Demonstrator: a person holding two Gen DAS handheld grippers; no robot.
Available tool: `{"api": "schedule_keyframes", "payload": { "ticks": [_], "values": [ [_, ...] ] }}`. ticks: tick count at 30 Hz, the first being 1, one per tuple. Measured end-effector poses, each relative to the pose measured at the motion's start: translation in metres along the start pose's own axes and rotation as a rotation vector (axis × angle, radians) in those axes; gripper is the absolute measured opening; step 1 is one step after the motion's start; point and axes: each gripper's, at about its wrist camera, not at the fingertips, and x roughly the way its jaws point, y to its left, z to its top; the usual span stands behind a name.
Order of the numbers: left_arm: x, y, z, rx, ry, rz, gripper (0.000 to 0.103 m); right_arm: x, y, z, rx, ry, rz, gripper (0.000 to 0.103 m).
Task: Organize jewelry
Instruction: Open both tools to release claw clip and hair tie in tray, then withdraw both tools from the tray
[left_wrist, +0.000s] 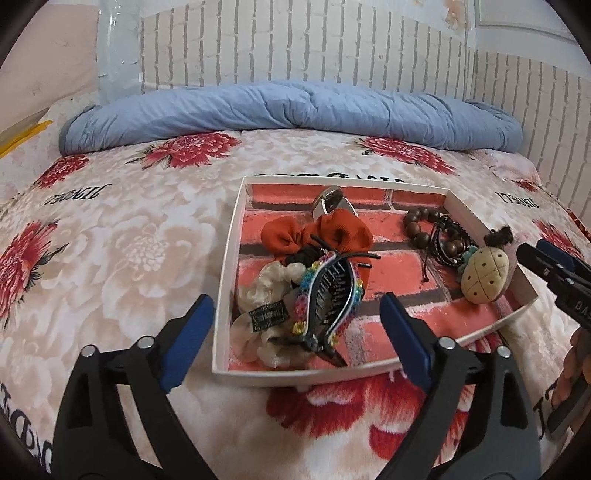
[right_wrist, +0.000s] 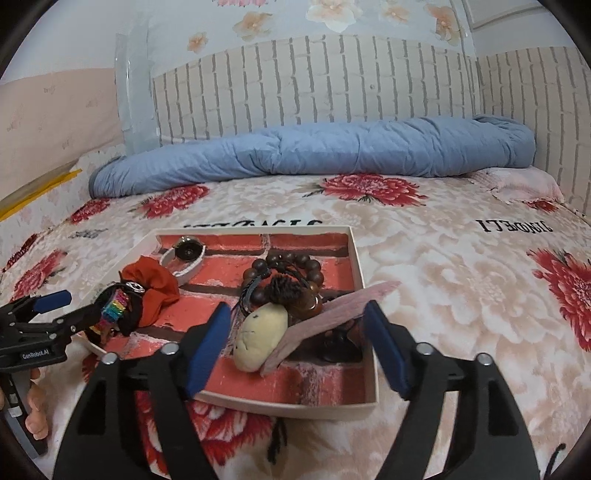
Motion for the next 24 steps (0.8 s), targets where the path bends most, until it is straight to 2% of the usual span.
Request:
{"api": "schedule_keyframes", "payload": {
  "ticks": [6,9,24],
  "values": [
    [-0.027,-0.003,-0.012,0.005,-0.029,0.003,0.098,-0.023,0.0,-0.007,0.027,-0.019,0.012,0.08],
    [-0.042,-0.008,-0.024,0.031,-0.041,0.013,0.098,-0.038,0.002,-0.015,0.039,-0.031,0.012,0.088],
    [-0.136,-0.012,-0.084,0.004,-0.086,0.013,0.098,-0.127,0.012,-0.071,0.065,-0.028,0.037,0.088]
  ]
}}
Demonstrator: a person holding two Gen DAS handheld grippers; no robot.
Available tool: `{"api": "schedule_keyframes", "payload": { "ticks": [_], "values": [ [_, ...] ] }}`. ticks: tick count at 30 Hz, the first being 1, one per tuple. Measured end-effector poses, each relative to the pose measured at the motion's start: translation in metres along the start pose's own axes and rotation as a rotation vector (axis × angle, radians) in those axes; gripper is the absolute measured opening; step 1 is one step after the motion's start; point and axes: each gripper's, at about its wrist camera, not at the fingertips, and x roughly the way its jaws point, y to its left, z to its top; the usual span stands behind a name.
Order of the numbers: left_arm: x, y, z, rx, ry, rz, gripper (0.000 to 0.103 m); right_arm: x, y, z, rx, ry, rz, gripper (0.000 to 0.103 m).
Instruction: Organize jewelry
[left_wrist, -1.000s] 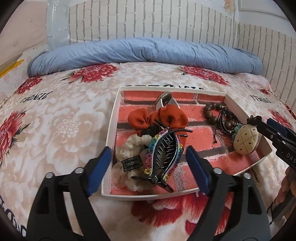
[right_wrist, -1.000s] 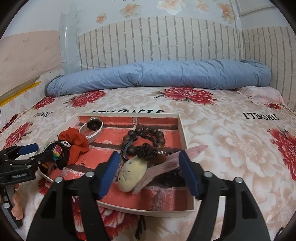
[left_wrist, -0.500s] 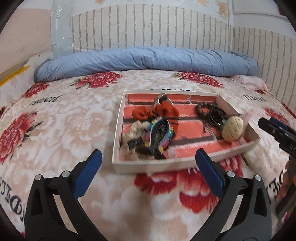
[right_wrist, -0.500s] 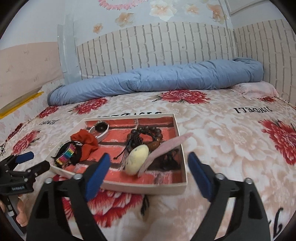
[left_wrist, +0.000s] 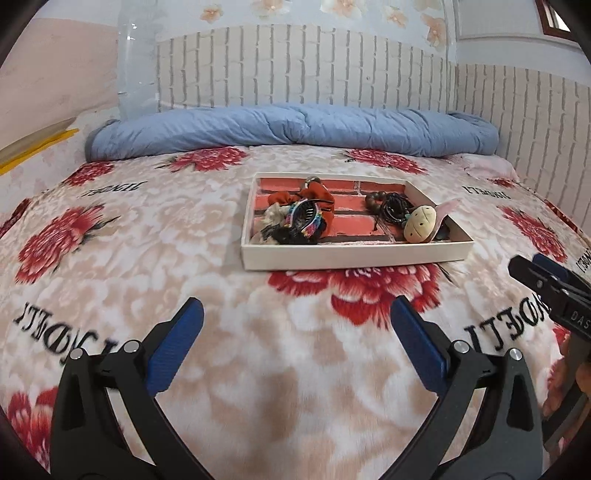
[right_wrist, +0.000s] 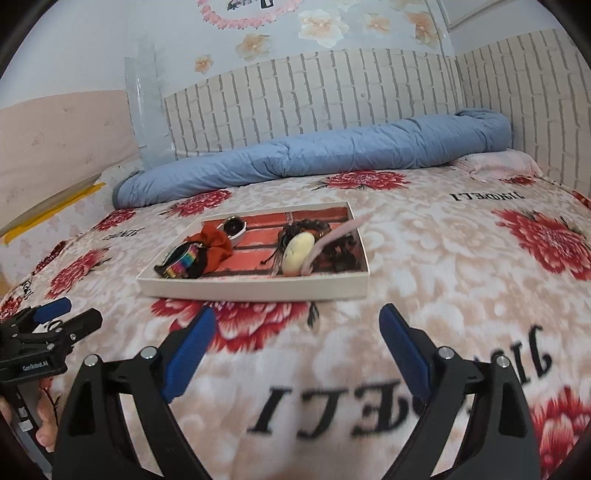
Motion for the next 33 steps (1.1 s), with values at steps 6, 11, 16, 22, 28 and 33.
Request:
{"api": "schedule_keyframes", "payload": {
  "ticks": [6,11,16,22,28,33],
  "values": [
    [-0.036,-0.001,-0.015,-0.008,-0.045,0.029,0.098,-0.031,0.004,-0.017,-0.011,-0.005,-0.004,0.088],
    [-0.06,-0.005,-0.025,-0.003,-0.088,0.047,0.098,-0.054,0.006,-0.028,0.0,-0.009,-0.002,0.088],
    [-0.079,-0.012,-0.038,0.014,-0.136,0.054,0.098,-0.07,0.011,-0.037,-0.013,-0.03,-0.003,0.088],
    [-0.084,-0.008,-0.048,0.012,-0.171,0.066,0.098,-0.077,0.018,-0.048,-0.041,-0.064,-0.026,0.088],
    [-0.084,-0.008,-0.05,0.008,-0.178,0.067,0.098,-0.083,0.024,-0.052,-0.069,-0.099,-0.051,0.089],
    [-0.085,-0.007,-0.052,0.006,-0.19,0.066,0.098,-0.088,0.031,-0.052,-0.099,-0.126,-0.061,0.09]
  ]
}}
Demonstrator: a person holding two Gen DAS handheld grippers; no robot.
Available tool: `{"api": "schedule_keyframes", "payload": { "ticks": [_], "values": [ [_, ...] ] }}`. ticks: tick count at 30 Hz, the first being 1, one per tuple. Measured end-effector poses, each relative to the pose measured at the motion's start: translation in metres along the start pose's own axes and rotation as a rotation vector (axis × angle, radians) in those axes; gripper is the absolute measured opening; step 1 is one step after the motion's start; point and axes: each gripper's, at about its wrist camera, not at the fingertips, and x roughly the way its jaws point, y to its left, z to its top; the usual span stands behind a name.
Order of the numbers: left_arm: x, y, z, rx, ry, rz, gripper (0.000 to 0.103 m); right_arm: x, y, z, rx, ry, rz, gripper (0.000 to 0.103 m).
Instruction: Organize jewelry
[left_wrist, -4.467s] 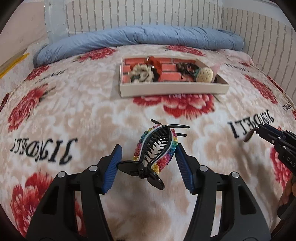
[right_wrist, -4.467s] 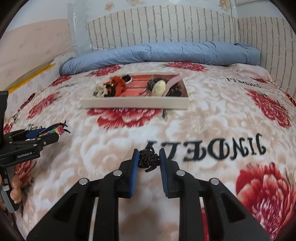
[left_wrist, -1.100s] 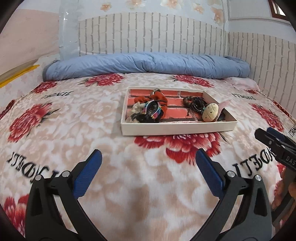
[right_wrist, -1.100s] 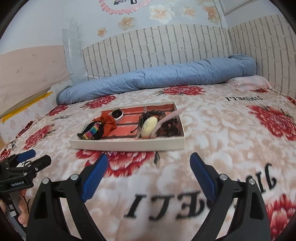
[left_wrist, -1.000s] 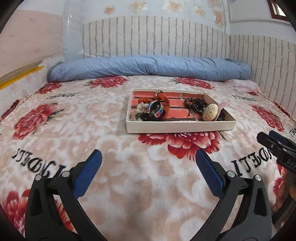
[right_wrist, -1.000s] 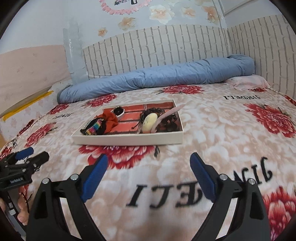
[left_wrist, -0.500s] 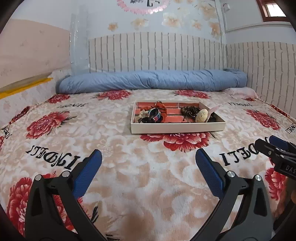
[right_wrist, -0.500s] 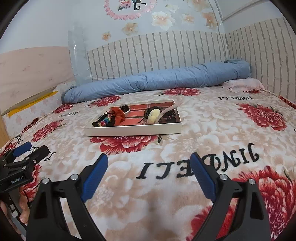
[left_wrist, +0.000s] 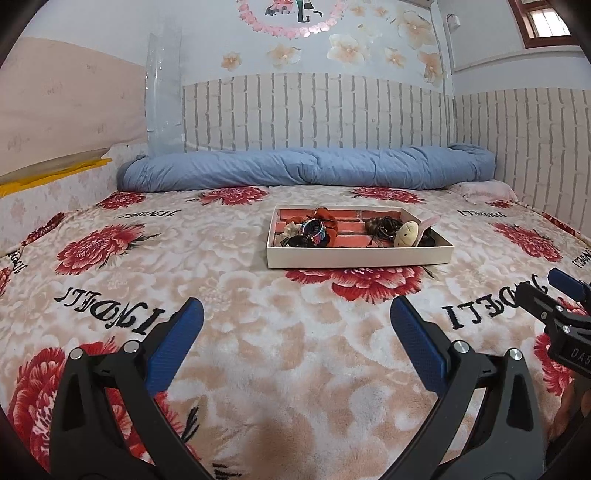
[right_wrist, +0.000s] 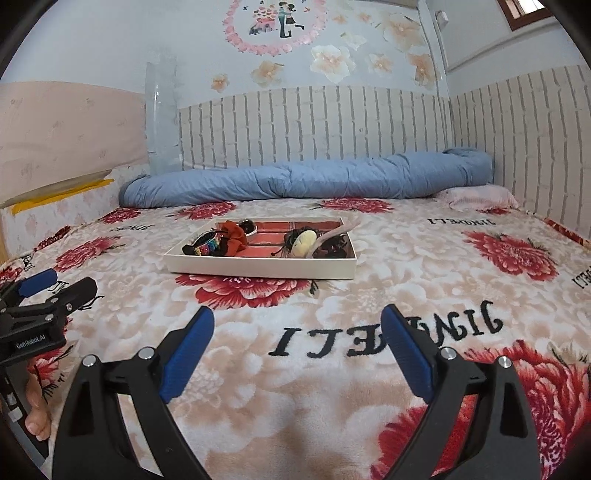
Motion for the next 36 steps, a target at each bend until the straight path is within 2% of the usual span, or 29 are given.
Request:
{"api": "schedule_keyframes", "payload": {
  "ticks": [12,36],
  "values": [
    [-0.0074,0.0034,-0.0011,-0.019,-0.034,0.012,0.098,-0.0026,0.0037,-0.0003,-0.02,-0.009,-0.006,0.09],
    [-0.008,0.0032,-0.001,-0.015,-0.035,0.015,0.098,-0.0028,0.0036,-0.0004,-0.024,-0.007,-0.007,0.09]
  ]
}}
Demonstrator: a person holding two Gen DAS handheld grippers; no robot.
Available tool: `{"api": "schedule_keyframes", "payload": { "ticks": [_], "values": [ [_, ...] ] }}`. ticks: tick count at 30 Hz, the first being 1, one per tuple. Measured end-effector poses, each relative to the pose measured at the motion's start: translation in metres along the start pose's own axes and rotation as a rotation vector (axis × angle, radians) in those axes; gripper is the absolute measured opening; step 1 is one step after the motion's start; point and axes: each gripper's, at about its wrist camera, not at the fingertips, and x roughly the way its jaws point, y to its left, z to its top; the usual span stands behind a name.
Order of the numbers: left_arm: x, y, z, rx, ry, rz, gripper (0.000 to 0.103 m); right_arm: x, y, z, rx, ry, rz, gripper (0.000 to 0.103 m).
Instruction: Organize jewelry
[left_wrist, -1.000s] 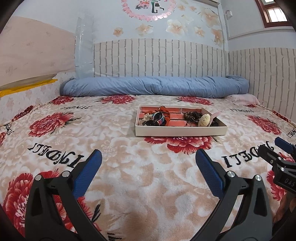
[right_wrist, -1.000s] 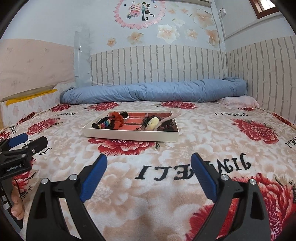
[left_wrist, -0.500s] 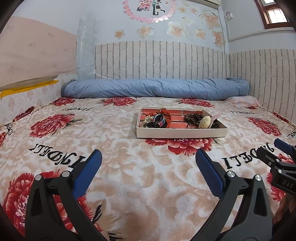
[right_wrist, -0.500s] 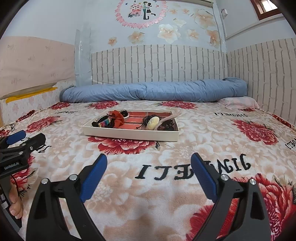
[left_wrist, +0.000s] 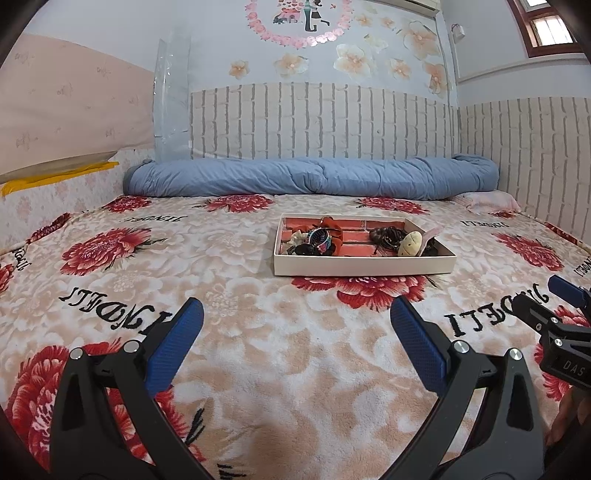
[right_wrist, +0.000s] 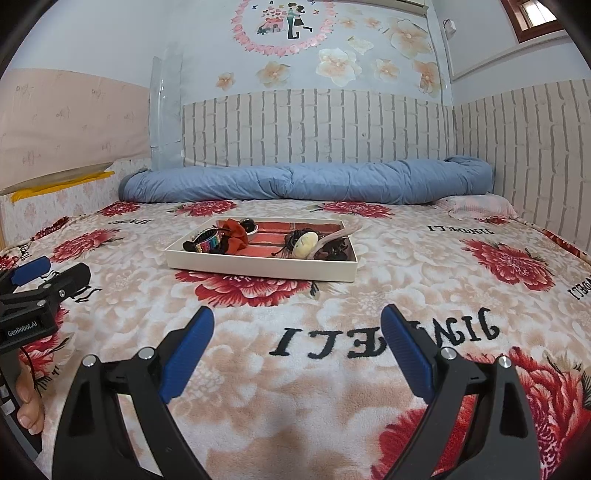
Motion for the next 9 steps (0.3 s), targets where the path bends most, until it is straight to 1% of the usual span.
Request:
{"api": "schedule_keyframes", "payload": {
  "ticks": [9],
  "values": [
    [0.0009,0.0003,0.0005,0.003,0.005,0.008,0.098,0.0,-0.0002,0.0001,0.0,0.0,0.0,0.09]
  ]
}}
